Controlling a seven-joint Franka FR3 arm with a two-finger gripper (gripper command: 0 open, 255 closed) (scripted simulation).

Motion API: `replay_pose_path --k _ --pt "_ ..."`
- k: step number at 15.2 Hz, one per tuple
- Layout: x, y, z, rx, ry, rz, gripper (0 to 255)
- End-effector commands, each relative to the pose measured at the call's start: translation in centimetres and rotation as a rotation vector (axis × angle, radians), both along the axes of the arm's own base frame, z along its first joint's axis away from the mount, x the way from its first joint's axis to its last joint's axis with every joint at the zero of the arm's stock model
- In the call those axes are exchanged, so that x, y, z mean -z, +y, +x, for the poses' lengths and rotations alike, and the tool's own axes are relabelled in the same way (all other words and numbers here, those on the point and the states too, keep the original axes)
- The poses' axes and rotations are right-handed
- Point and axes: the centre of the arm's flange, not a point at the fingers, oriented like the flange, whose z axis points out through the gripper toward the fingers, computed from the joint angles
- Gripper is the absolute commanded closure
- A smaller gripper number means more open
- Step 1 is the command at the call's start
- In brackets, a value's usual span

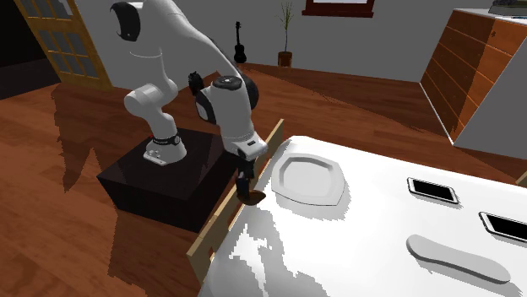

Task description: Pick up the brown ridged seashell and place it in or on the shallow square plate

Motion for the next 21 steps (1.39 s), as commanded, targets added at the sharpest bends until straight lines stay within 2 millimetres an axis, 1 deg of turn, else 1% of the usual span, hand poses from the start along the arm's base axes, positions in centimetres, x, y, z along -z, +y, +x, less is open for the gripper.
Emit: replay_pose_path --k 1,3,4,12,13,21 --pt "1.0 -0.1 0.2 -0.001 -0.001 0.000 0" --pt "2.0 -0.1 0.4 -0.001 -0.001 0.000 0" --pt "2.8 -0.2 0.5 -0.001 -0.001 0.000 0" --pt "2.8 -0.2 0.5 -0.001 -0.001 0.000 0" --pt "2.8 -0.2 0.5 -0.001 -0.001 0.000 255" --pt "2.9 -0.1 0.5 -0.001 -0.001 0.000 255"
